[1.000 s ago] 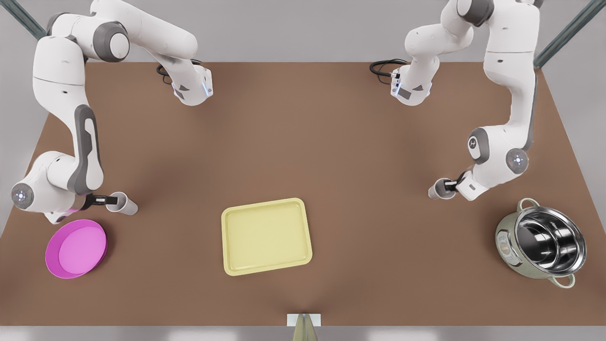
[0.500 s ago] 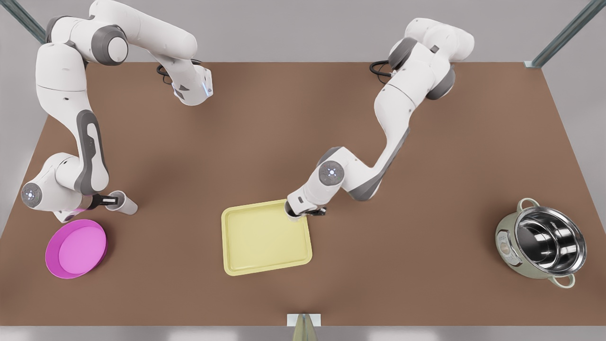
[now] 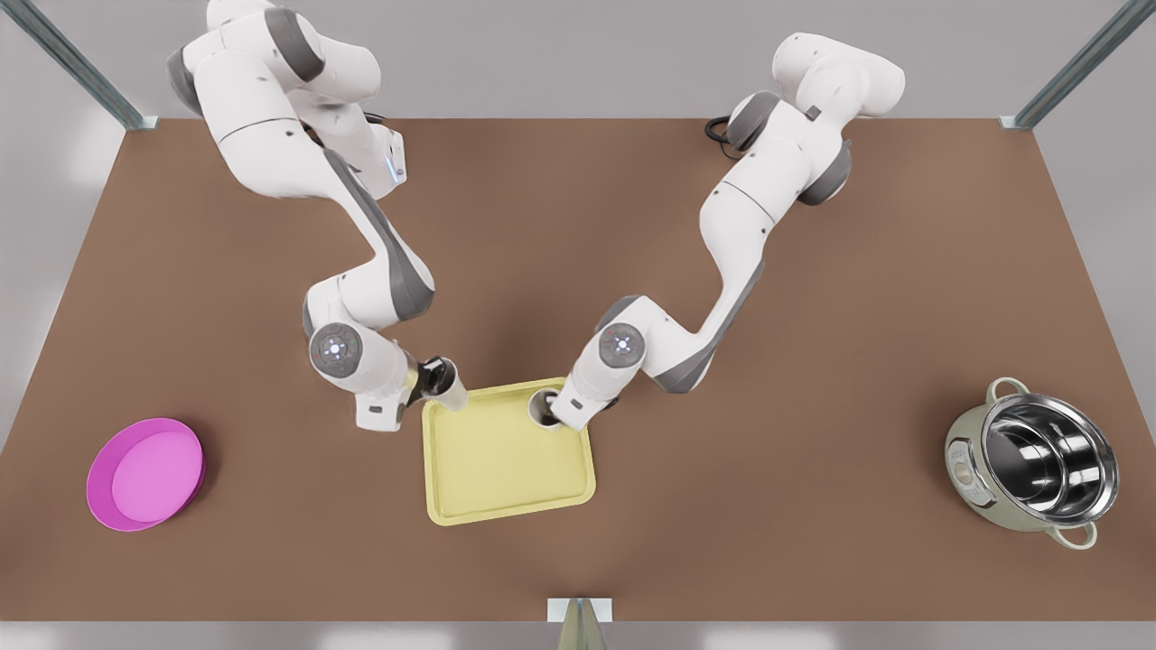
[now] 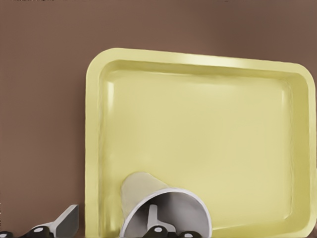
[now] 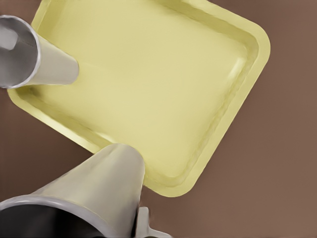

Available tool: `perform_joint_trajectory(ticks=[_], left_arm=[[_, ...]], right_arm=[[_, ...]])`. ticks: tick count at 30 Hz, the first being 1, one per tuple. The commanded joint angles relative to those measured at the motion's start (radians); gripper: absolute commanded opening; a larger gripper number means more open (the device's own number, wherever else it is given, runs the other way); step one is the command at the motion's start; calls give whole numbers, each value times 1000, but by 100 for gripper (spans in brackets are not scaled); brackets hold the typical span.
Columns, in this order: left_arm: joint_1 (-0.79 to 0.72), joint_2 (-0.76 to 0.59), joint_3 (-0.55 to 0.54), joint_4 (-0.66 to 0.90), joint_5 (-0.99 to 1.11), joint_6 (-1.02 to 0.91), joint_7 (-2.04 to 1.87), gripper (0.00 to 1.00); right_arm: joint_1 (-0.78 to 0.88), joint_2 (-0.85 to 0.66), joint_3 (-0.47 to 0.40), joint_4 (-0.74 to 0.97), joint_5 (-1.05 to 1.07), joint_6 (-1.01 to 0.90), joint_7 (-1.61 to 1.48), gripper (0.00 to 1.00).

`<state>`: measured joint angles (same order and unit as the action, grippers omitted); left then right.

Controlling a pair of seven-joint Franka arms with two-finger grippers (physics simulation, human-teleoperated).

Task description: Use both arms to respectively pick up the white IKEA cups from the middle-left and middle-right positions, then place the white IKEA cups onto the middle-middle tray, ensuring that the cups remain upright and do not tip over

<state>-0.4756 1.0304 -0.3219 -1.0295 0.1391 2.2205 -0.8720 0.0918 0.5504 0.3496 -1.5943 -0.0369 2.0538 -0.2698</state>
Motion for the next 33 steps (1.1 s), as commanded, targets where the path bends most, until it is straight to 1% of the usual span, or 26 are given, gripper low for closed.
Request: perform_joint_trajectory(ticks=[1, 3, 4, 5, 6, 7, 8, 9, 10, 11, 12, 13, 14, 15, 16, 17, 19, 24, 26, 27, 28, 29, 30, 31, 32, 33], left_arm=[[17, -13, -14, -1, 23, -44, -369, 100], [31, -44, -17, -1, 23, -108, -368, 100], [60, -64, -49, 0, 23, -148, -368, 100], [74, -119, -59, 2, 22, -250, -368, 100], [109, -199, -57, 11, 23, -436, -363, 100], [205, -317, -60, 12, 20, -617, -302, 100], [253, -380, -52, 14, 33, -755, -49, 100], [298, -437, -54, 14, 128, -867, 183, 100], [339, -460, -54, 14, 145, -913, 365, 100], [319, -633, 42, -145, 139, -891, 614, 100], [256, -808, 188, -327, 48, -809, 792, 100], [262, -799, 187, -304, 36, -898, 791, 100], [261, -797, 185, -304, 33, -907, 788, 100], [258, -796, 185, -305, 27, -912, 785, 100], [256, -796, 181, -305, 27, -960, 781, 100], [255, -797, 181, -305, 28, -966, 783, 100], [265, -790, 184, -305, -41, -966, 785, 100], [256, -780, 181, -305, -36, -964, 781, 100], [256, -776, 181, -304, -35, -961, 781, 100], [256, -776, 181, -304, -35, -961, 781, 100], [255, -774, 181, -304, -36, -961, 781, 100], [253, -768, 181, -304, -35, -955, 781, 100], [253, -768, 181, -304, -35, -952, 781, 100], [252, -768, 181, -304, -35, -952, 781, 100], [252, -768, 181, -302, -35, -952, 781, 100], [252, -768, 181, -303, -35, -953, 781, 100]], right_arm=[[40, 33, 0, 16, -14, 114, 202, 21], [46, 66, -3, 17, -11, 178, 202, 21], [45, 71, -7, 17, -9, 200, 202, 21], [42, 86, -11, 17, -8, 224, 217, 21], [39, 106, -11, 17, -14, 253, 248, 21], [39, 118, -12, 17, -12, 272, 248, 21], [39, 129, -11, 17, -12, 281, 250, 21], [39, 134, -11, 16, -14, 281, 250, 21], [39, 149, -11, 14, -14, 281, 250, 21], [40, 149, -11, 10, -14, 275, 250, 21], [39, 151, -11, 4, -14, 266, 250, 21], [37, 157, -11, 4, -14, 264, 251, 21], [37, 160, -11, 4, -12, 264, 253, 21], [37, 163, -11, 4, -12, 264, 253, 33], [34, 164, -11, 4, -12, 264, 251, 60], [23, 171, -11, 4, -14, 264, 241, 100], [19, 174, -11, 4, -14, 264, 235, 100], [17, 163, -9, 4, -14, 243, 233, 100], [14, 115, -6, 4, -12, 192, 235, 100], [9, 77, -4, 4, -12, 132, 235, 100], [3, -27, -1, 5, -5, -30, 245, 100], [-15, -133, -9, 16, -3, -239, 251, 100], [-67, -171, -12, 57, -12, -372, 248, 100], [-152, -170, -47, 86, -44, -414, 250, 100], [-179, -165, -142, 89, -75, -416, 264, 100], [-181, -164, -208, 105, -92, -416, 279, 100]])
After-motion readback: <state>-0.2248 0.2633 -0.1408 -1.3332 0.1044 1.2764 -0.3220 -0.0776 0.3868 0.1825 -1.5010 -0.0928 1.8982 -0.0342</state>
